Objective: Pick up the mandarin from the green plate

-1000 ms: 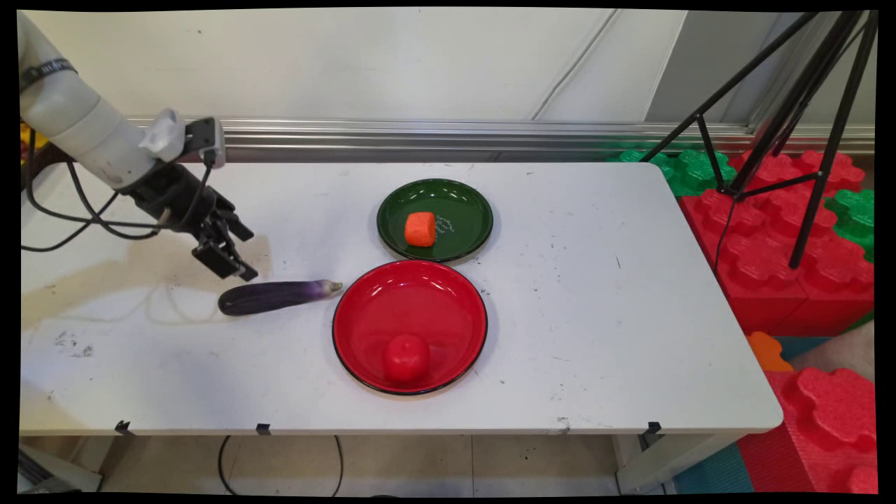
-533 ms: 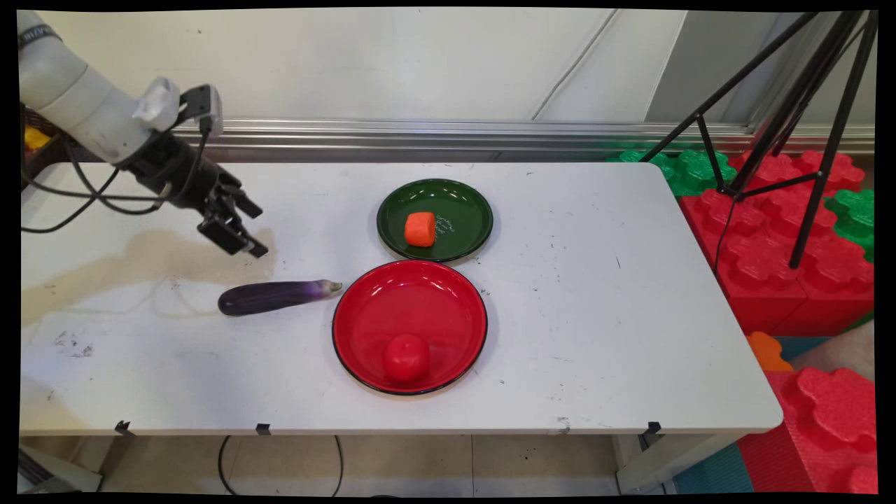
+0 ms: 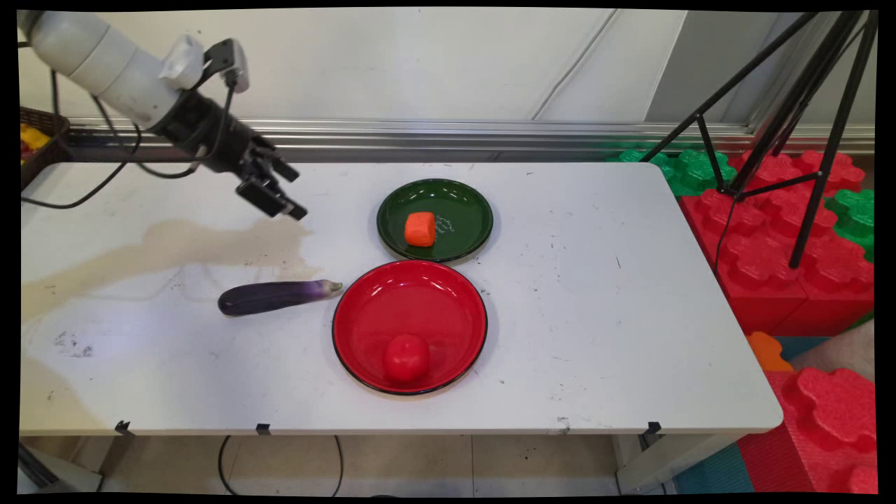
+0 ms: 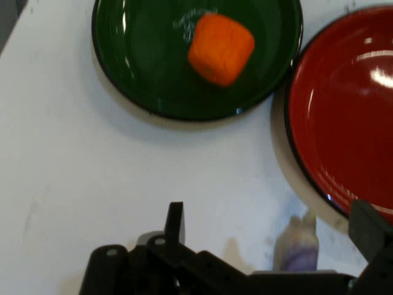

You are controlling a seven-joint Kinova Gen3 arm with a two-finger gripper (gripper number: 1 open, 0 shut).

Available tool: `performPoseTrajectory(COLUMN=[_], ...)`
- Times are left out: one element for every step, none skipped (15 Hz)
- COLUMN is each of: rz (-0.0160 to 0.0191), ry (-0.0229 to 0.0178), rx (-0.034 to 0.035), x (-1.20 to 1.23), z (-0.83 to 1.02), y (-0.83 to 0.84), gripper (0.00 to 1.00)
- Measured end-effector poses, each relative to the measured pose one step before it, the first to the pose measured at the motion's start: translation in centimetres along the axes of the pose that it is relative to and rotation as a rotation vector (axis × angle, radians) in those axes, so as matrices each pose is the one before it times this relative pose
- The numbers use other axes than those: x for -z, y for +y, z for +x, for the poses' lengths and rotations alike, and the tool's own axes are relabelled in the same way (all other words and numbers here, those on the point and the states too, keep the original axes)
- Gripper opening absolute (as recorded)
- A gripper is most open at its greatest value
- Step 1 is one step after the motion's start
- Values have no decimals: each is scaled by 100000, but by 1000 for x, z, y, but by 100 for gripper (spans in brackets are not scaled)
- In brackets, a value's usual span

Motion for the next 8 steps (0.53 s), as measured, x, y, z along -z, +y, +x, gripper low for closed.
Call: performPoseTrajectory(rz=[-89,-38,-67,-83,-69,-73,-160,-186], ry=[1352,1052,685,972,698,624,361,275], rx=[-401,-384,-271,-435,-364,-360,-352,-379], x=[-367,-382,-292,-584,-538,-571,-630,-760], z=[700,589,410,670,535,508,446,467], y=[-201,-191,-138,-261,-222,-225,-200,-226], gripper=[100,100,100,100,100,100,100,100])
